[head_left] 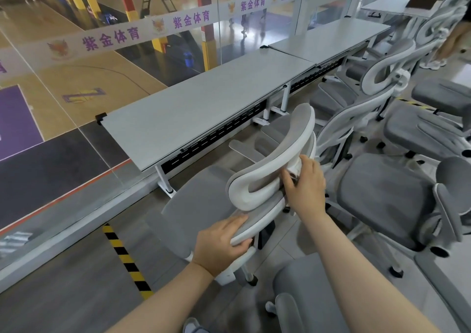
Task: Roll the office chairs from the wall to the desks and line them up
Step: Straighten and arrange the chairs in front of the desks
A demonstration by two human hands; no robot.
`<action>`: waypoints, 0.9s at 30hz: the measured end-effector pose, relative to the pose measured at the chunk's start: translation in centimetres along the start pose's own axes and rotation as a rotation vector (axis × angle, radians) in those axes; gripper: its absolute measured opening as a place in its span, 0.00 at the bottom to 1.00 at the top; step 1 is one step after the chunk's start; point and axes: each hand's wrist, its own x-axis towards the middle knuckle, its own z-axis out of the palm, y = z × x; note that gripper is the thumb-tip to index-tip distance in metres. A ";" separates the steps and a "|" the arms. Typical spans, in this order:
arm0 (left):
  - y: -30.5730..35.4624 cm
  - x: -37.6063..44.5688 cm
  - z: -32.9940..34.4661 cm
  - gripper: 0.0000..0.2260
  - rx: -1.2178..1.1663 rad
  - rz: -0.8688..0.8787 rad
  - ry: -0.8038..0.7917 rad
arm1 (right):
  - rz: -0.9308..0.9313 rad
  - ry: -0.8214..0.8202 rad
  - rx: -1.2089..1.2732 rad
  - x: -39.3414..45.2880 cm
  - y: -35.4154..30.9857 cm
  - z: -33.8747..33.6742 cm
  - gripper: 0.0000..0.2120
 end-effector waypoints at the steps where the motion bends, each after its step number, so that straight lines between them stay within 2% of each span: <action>1: 0.3 0.2 0.2 0.17 -0.007 -0.002 -0.004 | 0.009 -0.003 0.008 0.1 0.3 -0.3 0.26; 8: 0.9 1.2 1.2 0.18 -0.036 0.025 0.007 | 0.036 0.025 0.001 0.3 1.2 -1.5 0.26; 20: -0.2 4.8 2.8 0.19 -0.033 -0.046 -0.107 | 0.122 -0.025 -0.008 3.9 1.3 -1.1 0.28; 27: -0.9 6.1 2.9 0.19 -0.022 -0.037 -0.115 | 0.134 -0.011 -0.019 5.0 1.1 -0.6 0.29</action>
